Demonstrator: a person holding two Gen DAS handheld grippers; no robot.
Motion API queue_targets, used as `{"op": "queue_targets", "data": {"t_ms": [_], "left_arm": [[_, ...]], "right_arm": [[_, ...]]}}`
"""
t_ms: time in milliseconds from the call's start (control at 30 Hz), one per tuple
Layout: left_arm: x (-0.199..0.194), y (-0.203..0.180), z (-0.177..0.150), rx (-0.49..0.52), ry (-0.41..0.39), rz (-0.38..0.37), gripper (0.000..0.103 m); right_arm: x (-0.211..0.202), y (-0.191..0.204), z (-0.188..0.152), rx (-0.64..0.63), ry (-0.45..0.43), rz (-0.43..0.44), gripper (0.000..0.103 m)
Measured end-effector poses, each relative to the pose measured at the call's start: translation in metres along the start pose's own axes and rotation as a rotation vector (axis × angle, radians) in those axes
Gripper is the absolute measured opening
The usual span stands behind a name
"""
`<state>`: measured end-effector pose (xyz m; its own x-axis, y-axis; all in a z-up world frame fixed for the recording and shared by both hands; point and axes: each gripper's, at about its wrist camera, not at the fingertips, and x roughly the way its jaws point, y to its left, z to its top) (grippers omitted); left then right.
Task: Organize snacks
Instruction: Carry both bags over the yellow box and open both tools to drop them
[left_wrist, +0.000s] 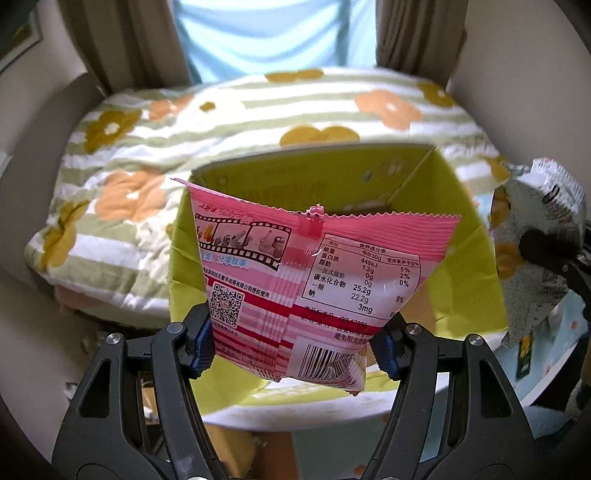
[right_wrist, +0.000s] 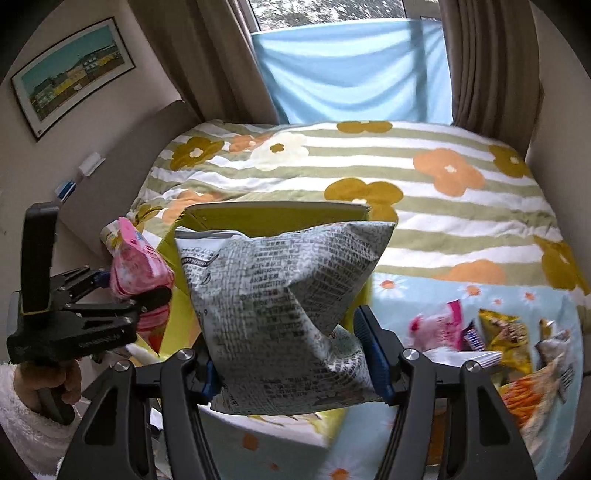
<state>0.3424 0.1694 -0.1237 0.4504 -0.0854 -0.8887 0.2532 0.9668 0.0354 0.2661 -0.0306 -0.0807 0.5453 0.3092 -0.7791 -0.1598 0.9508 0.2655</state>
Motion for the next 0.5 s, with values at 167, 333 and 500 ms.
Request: {"op": "queue_targets", "data": {"t_ms": [167, 333, 500], "left_arm": [[0.050, 0.003, 0.005, 0.054, 0.149, -0.038, 0.065], [0.084, -0.004, 0.002, 0.099, 0.242, -0.068, 0.068], [0.090, -0.009, -0.002, 0.137, 0.263, -0.059, 0.097]], "right_arm": [[0.015, 0.010, -0.002, 0.060, 0.039, -0.039, 0.059], [0.029, 0.017, -0.001, 0.087, 0.069, -0.075, 0.059], [0.042, 0.013, -0.003, 0.111, 0.105, -0.094, 0.059]]}}
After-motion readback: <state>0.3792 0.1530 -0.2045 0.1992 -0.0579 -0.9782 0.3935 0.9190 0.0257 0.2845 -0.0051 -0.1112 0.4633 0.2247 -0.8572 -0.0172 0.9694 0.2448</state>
